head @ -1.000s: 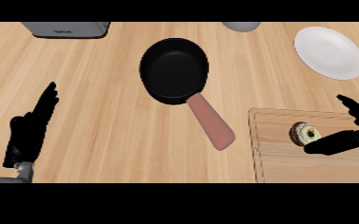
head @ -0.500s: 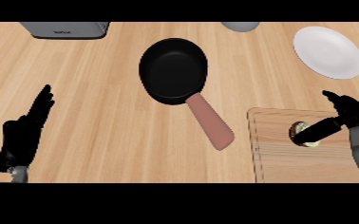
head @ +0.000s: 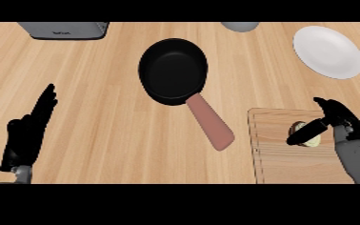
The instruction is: Pick the cupcake from the cutting board and place it in the pot
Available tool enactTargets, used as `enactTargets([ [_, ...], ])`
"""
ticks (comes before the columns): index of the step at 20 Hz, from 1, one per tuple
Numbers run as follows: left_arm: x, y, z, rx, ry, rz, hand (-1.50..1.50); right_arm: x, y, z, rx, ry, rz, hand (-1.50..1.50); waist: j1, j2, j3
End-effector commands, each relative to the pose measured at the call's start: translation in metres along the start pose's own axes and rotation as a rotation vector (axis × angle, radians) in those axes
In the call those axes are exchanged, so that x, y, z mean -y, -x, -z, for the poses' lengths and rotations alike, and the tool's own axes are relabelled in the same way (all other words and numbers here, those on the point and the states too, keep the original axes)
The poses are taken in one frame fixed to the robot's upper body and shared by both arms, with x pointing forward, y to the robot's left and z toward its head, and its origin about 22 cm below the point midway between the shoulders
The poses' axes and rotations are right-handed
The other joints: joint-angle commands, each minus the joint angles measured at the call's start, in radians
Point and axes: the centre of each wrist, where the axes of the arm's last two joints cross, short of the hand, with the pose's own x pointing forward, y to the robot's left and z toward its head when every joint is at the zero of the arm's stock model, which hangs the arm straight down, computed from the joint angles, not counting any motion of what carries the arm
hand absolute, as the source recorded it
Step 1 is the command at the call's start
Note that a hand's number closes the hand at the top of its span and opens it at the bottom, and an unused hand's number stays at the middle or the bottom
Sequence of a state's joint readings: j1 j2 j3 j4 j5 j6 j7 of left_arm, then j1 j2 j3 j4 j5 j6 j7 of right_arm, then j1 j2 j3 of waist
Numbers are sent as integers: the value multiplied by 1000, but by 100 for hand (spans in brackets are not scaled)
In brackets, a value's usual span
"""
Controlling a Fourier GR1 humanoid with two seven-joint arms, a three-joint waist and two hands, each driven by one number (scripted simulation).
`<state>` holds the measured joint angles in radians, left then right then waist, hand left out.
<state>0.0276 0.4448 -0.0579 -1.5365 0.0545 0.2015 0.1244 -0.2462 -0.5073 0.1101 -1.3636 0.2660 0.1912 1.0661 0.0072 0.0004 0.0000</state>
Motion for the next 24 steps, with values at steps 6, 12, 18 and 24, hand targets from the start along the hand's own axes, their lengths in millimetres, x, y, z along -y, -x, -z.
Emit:
enactTargets([
  [6, -11, -3, -2, 12, -17, -18, 0, -4, 19, 26, -110, -13, -25, -150, -5, -1, 0],
  [12, -10, 11, -5, 7, -1, 13, 0, -28, -23, 17, -80, -50, -83, 150, 1, 0, 0],
  [18, 2, 11, -9, -24, -12, -14, 0, -27, -11, 12, -8, -1, -114, 150, -4, -1, 0],
  [24, 3, 18, 10, -10, 1, -12, 0, -14, -1, 28, -12, -8, -85, 150, -7, 0, 0],
])
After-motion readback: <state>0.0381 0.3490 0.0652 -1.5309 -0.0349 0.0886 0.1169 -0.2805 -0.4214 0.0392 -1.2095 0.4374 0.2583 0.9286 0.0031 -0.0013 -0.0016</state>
